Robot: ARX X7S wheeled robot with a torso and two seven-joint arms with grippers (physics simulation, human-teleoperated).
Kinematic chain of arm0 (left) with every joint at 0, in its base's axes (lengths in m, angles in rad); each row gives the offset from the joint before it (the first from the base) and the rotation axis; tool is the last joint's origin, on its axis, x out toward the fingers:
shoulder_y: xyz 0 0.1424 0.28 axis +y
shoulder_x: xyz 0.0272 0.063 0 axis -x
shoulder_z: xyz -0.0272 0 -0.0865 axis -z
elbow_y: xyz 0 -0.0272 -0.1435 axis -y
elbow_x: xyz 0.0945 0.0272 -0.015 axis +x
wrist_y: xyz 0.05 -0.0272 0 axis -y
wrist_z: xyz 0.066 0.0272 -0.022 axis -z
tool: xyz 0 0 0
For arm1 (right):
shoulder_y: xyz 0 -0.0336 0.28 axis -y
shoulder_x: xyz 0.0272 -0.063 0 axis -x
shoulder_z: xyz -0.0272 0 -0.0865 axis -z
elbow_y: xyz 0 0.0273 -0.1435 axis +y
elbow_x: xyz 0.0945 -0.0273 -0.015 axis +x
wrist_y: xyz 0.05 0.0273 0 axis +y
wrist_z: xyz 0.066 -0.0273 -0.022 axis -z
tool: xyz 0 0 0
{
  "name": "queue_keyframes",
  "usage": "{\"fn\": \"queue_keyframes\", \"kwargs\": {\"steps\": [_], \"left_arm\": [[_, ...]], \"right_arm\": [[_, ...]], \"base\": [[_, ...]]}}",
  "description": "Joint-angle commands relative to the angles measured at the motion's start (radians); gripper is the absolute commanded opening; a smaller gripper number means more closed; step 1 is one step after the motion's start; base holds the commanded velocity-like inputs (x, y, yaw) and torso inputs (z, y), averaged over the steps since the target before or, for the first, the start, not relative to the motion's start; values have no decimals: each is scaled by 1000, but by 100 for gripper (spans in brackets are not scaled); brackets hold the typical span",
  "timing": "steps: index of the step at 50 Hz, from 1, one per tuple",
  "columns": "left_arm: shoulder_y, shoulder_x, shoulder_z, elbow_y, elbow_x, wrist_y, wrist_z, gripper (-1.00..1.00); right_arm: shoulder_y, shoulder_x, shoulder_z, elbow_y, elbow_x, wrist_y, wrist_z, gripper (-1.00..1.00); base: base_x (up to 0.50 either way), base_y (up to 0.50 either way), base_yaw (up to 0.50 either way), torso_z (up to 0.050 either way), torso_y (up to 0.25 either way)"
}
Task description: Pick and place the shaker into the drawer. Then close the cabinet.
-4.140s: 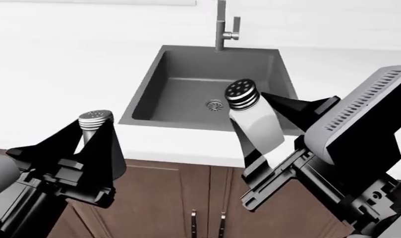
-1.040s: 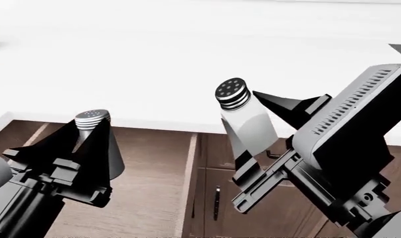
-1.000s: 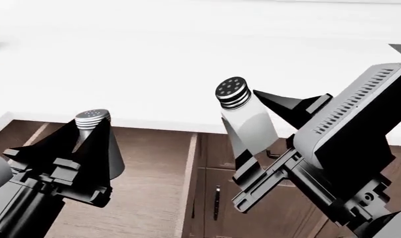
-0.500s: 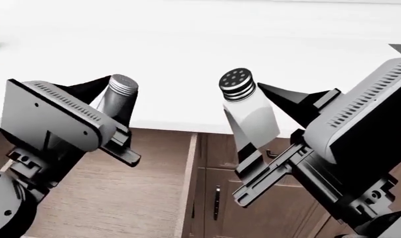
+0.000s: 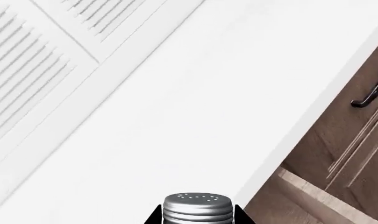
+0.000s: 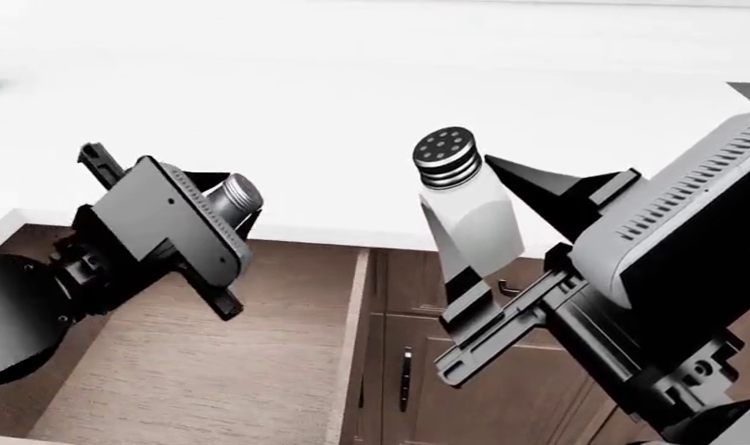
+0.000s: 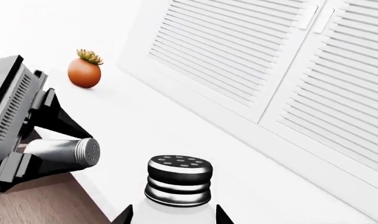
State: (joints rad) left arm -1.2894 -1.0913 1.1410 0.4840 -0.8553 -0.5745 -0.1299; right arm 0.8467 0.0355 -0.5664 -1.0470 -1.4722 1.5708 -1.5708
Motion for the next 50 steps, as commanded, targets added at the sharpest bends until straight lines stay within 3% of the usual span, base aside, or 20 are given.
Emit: {"fn": "queue_keyframes", "kwargs": {"steps": [1,7,21,35,50], "left_arm": [[30,-26,82,-33,56,-28,126,-100],[50,-30,115,-26,81,-42,144,-100],[27,96,167,-229,183,-105,182,-100],[170,184,209,-297,171,-88,96,-100],[286,279,218,-515,161,-39,69,-100]], "right_arm": [[-6,-9,-2,0,-20,-1,0,-100],[-11,-15,-5,0,-27,-1,0,-100],[-17,-22,-3,0,-37,-1,0,-100],[-27,-20,-5,0,-51,-1,0,-100],[-44,-33,-22,0,-92,-4,0,-100]], "base": [[0,0,0,0,0],[0,0,0,2,0],[0,0,0,0,1],[0,0,0,0,0],[0,0,0,0,1]]}}
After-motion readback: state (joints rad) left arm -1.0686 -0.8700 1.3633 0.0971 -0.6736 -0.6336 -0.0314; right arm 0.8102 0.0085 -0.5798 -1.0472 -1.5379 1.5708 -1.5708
